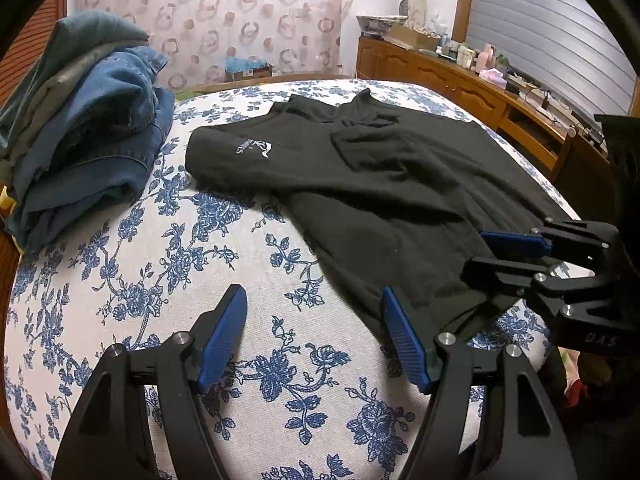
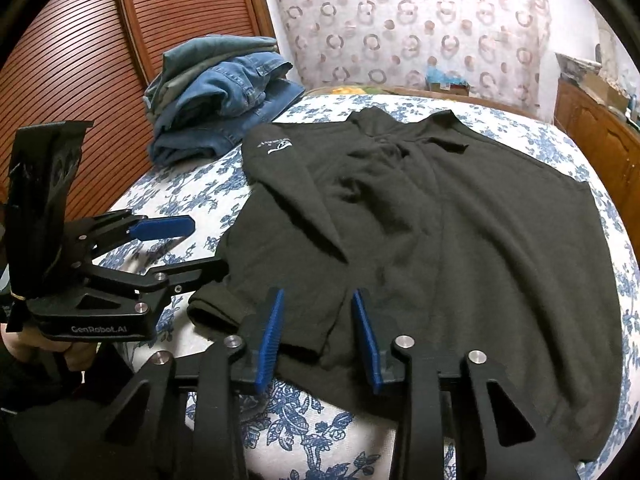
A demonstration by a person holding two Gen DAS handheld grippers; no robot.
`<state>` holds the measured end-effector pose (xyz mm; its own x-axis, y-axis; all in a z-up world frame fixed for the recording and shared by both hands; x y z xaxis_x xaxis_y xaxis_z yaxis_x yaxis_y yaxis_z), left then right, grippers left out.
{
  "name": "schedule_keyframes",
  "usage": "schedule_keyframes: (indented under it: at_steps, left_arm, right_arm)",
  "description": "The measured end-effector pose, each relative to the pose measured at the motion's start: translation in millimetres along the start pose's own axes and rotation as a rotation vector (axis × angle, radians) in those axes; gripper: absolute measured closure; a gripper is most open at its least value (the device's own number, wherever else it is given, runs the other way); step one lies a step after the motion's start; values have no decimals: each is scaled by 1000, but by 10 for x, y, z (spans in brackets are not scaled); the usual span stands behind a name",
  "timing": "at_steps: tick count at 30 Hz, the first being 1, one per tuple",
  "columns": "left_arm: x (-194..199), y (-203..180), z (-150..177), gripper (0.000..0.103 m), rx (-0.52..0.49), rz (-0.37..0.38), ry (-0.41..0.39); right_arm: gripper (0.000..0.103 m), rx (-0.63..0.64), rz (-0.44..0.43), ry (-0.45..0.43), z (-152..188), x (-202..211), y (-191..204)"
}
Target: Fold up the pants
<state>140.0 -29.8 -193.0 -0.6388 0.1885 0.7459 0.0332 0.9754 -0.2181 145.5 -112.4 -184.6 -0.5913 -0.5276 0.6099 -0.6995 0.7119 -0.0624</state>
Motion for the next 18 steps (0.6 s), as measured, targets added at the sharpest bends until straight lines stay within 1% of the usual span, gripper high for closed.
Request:
schedule_keyframes:
  at_steps: [3, 5, 6, 8, 11, 16, 18]
  left_arm:
    - [3, 2, 1, 32, 1, 0, -2]
    - [6, 1, 0, 32, 3, 1, -3]
    - [10, 0, 2, 32, 3, 1, -3]
    - [14, -2, 2, 32, 4, 1, -4]
    - [37, 1, -17, 32, 19, 6, -7]
    - [113, -53, -105, 32, 24, 18, -28]
    - [157, -138, -154, 32, 8, 27, -41]
  right_arm:
    - [77, 5, -3, -3, 10, 20, 3]
    - [85, 5, -6, -11, 1, 20, 4]
    - [87, 5, -9, -16, -9, 21, 5]
    - [94, 9, -15, -31, -36, 25, 11]
    - [98, 9, -28, -63, -78, 59, 17]
    - [99, 6, -51, -129, -148, 210, 3]
    - [99, 2, -45, -144, -161, 258, -48]
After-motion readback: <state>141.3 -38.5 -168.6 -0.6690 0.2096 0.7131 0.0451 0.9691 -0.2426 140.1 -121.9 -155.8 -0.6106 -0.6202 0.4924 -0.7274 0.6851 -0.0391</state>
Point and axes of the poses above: each gripper's, at about its wrist camera, not at the fingertips, and x roughly against the way its jaws point, y to its left, z to its underside, the point moved 10 cm from there along -x, roughly the way its jaws point, and after that the axes turned 14 degrees about x, right-handed, at the moved point
